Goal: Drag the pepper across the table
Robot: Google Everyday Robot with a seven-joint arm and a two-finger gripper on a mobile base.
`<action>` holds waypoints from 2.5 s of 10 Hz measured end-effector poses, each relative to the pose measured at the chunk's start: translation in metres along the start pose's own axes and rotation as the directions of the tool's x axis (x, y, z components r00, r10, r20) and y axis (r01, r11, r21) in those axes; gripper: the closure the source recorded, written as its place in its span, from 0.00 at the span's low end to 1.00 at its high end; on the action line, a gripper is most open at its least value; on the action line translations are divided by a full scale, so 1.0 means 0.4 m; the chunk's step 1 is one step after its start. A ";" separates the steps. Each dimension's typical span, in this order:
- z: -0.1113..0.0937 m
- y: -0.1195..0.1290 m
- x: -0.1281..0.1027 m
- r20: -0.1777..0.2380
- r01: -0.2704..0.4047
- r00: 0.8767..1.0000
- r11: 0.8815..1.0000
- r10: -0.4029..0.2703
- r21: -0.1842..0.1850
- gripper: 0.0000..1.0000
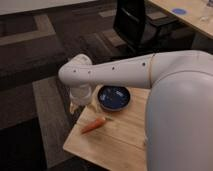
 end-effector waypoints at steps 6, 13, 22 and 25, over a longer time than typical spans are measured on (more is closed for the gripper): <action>0.000 0.000 0.000 0.000 0.000 1.000 1.000 0.000 0.000 0.35; 0.000 0.000 0.000 0.000 0.000 1.000 1.000 0.000 0.001 0.35; 0.090 -0.063 0.079 -0.018 -0.100 0.995 0.989 0.099 -0.109 0.35; 0.140 -0.120 0.091 -0.033 -0.147 0.989 0.980 0.144 -0.132 0.35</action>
